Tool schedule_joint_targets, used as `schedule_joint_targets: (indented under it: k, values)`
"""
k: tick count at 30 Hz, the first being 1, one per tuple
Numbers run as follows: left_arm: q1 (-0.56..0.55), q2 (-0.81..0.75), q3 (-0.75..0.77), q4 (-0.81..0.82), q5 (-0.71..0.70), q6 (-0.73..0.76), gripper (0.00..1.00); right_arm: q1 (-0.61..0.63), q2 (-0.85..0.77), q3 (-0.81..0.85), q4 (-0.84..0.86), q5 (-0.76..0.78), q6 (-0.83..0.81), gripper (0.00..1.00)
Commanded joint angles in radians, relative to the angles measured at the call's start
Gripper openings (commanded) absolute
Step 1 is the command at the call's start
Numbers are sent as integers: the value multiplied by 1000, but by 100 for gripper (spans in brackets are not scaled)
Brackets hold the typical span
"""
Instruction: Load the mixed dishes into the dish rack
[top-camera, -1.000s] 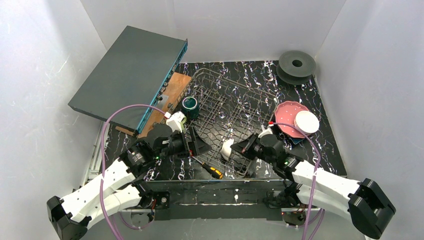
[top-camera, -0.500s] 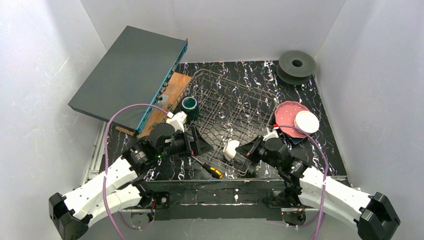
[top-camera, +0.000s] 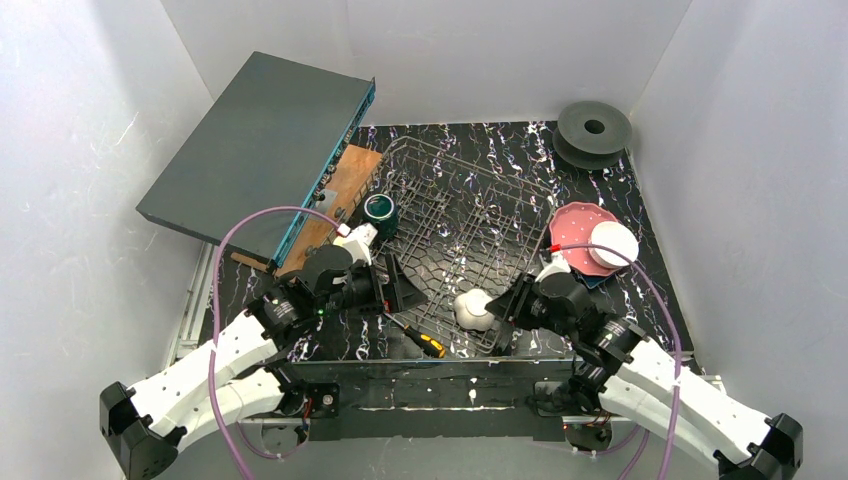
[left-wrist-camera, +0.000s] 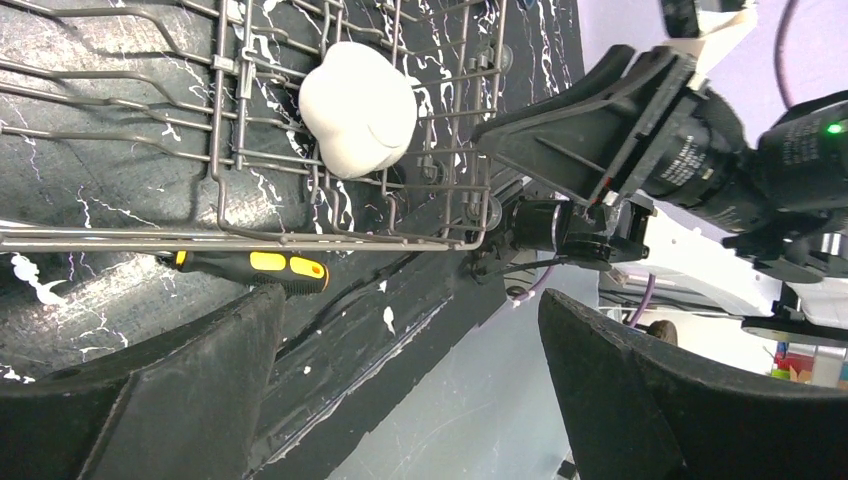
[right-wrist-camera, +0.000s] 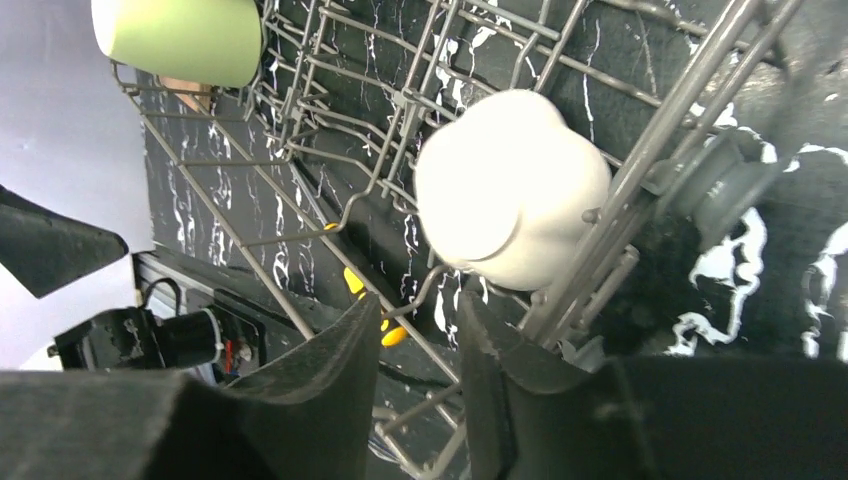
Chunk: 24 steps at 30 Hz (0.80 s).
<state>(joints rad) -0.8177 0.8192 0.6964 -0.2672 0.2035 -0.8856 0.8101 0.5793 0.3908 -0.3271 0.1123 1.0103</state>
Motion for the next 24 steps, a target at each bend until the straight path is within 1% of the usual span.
schedule_joint_targets:
  k: [1,3,6,10,12,19,22,24]
  values:
    - [-4,-3,54,-16,28,50,98,5,-43,132,-220,60,-169,46]
    - [-4,9,95,-45,37,86,98,4,-53,171,-259,89,-208,51]
    - [-4,54,190,-113,46,178,98,4,-63,224,-286,133,-253,52]
    - [-3,144,364,-224,28,341,98,4,-45,284,-323,219,-304,60]
    - [-4,193,449,-261,11,417,98,5,-18,321,-344,259,-332,62]
    - [-3,378,702,-274,-31,679,98,3,94,452,-401,437,-405,68]
    - [-4,455,755,-248,-56,760,98,-11,153,499,-418,550,-412,73]
    - [-3,495,766,-229,-62,800,98,-53,201,537,-421,582,-418,75]
